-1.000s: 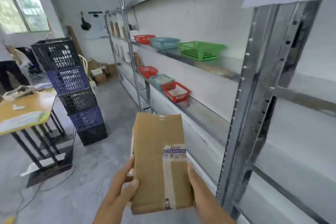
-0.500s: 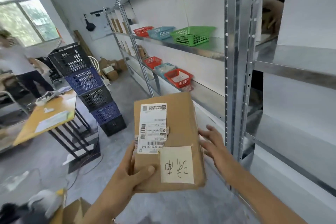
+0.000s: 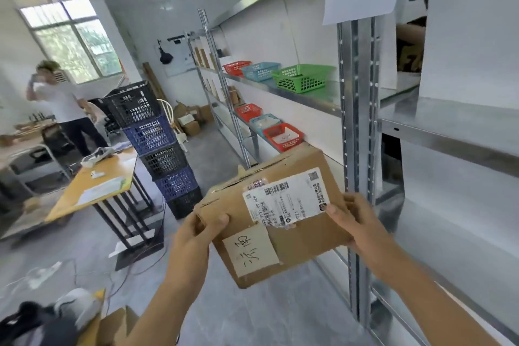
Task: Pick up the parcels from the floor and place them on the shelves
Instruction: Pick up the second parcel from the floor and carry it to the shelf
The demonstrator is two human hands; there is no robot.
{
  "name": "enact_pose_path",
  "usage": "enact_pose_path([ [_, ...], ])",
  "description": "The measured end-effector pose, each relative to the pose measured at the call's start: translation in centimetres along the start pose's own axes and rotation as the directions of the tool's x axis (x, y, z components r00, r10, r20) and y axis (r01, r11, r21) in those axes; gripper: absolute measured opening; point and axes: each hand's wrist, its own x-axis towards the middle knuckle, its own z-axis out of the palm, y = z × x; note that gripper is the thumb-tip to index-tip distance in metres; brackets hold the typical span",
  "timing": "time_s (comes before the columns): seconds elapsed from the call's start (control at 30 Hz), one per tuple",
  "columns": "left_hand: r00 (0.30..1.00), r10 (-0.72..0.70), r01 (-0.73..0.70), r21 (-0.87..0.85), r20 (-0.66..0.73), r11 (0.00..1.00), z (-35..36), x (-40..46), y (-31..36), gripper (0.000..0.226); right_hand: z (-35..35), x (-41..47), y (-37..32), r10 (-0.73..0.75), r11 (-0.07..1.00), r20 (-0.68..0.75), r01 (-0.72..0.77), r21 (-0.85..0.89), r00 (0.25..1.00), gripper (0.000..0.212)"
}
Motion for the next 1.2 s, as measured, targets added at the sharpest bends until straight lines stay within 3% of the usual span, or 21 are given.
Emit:
enact_pose_path([
  [0.1, 0.990, -0.099, 0.091, 0.084, 0.098, 0.992, 0.9, 0.1, 0.8, 0.040, 0.3, -0.9, 0.1, 0.064, 0.988, 0.059, -0.055, -0.146, 0.996, 0.049],
  [0.17, 0.950, -0.236, 0.214, 0.127, 0.202, 0.969, 0.8, 0.4, 0.9, 0.043, 0.5, -1.2, -0.8, 0.091, 0.977, 0.088, -0.071, -0.201, 0.992, 0.035],
  [0.23, 0.929, -0.285, 0.261, 0.126, 0.237, 0.957, 0.1, 0.8, 0.7, 0.044, 0.9, -1.6, -2.2, 0.030, 0.964, 0.070, -0.010, -0.266, 0.997, 0.034],
  [0.27, 0.928, -0.268, 0.243, 0.126, 0.260, 0.962, -0.1, 0.9, 0.6, 0.041, 1.1, -1.6, -2.8, -0.023, 0.949, 0.032, 0.032, -0.315, 0.999, 0.046],
  [0.37, 0.936, -0.175, 0.153, 0.095, 0.307, 0.984, -0.3, 1.7, 1.6, 0.046, 1.4, -0.9, -3.9, -0.067, 0.993, -0.185, 0.048, -0.106, 0.980, 0.070],
  [0.5, 0.980, 0.049, -0.044, -0.030, 0.192, 0.999, -1.0, 4.1, 1.9, 0.088, 1.9, -0.5, -4.7, -0.021, 1.000, -0.110, 0.019, -0.019, 0.994, 0.066],
  [0.6, 0.957, 0.084, -0.063, -0.082, 0.277, 0.995, 0.5, 4.7, 1.7, 0.069, 4.1, -1.1, -3.7, -0.025, 0.974, -0.102, 0.001, -0.226, 0.994, 0.049],
  [0.67, 0.909, 0.072, -0.059, -0.043, 0.411, 0.997, 1.4, 4.6, 0.6, 0.073, 5.4, -1.5, -2.8, -0.037, 0.950, -0.118, -0.002, -0.312, 0.992, 0.050],
  [0.8, 0.840, 0.032, -0.029, -0.014, 0.541, 0.999, 1.5, 4.6, -0.9, 0.085, 6.0, -2.6, -1.8, -0.007, 0.964, -0.195, -0.045, -0.263, 0.981, 0.028],
  [1.0, 0.777, -0.003, 0.012, -0.009, 0.630, 1.000, 2.7, 4.2, -2.4, 0.090, 5.2, -6.5, -1.9, -0.026, 0.958, -0.346, -0.076, -0.278, 0.938, 0.032],
  [1.1, 0.752, -0.034, 0.073, -0.033, 0.659, 0.997, 5.2, 2.8, -2.9, 0.092, 3.8, -10.4, -2.2, -0.030, 0.954, -0.462, -0.112, -0.277, 0.886, 0.042],
  [1.2, 0.673, -0.054, 0.128, -0.044, 0.738, 0.991, 8.9, -0.4, -3.7, 0.091, 1.5, -15.9, -2.1, -0.069, 0.947, -0.574, -0.128, -0.296, 0.816, 0.047],
])
